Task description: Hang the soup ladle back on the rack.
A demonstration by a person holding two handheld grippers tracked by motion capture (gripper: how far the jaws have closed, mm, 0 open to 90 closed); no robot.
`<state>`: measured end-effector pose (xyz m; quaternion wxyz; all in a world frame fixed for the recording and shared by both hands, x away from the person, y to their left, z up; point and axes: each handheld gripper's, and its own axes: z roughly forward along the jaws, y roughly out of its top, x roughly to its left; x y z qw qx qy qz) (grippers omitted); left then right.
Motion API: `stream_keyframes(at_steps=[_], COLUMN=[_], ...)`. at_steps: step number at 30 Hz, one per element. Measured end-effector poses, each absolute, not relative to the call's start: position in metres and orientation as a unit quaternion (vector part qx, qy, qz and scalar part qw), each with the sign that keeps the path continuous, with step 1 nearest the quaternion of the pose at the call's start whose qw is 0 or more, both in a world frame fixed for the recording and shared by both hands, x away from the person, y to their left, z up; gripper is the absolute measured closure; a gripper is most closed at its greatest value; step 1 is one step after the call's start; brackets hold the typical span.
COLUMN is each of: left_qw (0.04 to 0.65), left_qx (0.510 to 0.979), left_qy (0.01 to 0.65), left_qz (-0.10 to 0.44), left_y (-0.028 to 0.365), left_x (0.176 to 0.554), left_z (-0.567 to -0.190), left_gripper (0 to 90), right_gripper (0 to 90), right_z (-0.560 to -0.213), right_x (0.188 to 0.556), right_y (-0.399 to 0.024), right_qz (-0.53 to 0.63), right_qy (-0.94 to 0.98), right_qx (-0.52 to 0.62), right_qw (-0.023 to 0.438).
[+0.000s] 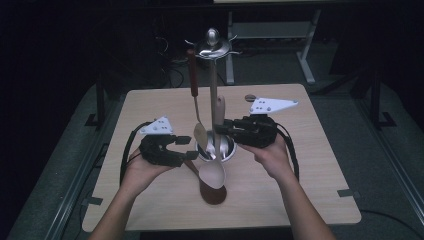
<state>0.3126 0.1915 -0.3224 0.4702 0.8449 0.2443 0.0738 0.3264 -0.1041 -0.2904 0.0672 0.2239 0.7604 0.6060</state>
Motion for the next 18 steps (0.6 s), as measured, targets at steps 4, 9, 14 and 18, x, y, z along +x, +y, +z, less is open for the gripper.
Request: stream_keyframes(at_steps=[4, 9, 14, 18], left_qw=[0.449, 0.422, 0.403, 0.395], left_qx=[0.855, 0.863, 0.869, 0.869], left_qy=[0.251, 0.272, 0.283, 0.295], left_qz=[0.068, 0.057, 0.055, 0.046], left_y=[0.208, 0.23, 0.245, 0.254], left_x=[0.314, 0.317, 0.319, 0.322], left_z=[-0.333, -0.355, -0.378, -0.391], left_gripper=[37.4, 34.5, 32.4, 31.4], right_gripper=[75.9, 75.9, 75.9, 76.0], right_z=[-0.283, -0.268, -0.255, -0.244], right_x=[0.332, 0.34, 0.35, 0.358], right_y=[-0.106, -0.105, -0.106, -0.106], right_qz=[0.609, 0.615, 0.619, 0.614], right_qy=[0.765, 0.769, 0.771, 0.778], right_qx=[0.2, 0.172, 0.149, 0.133], right_qw=[0.06, 0.045, 0.033, 0.029])
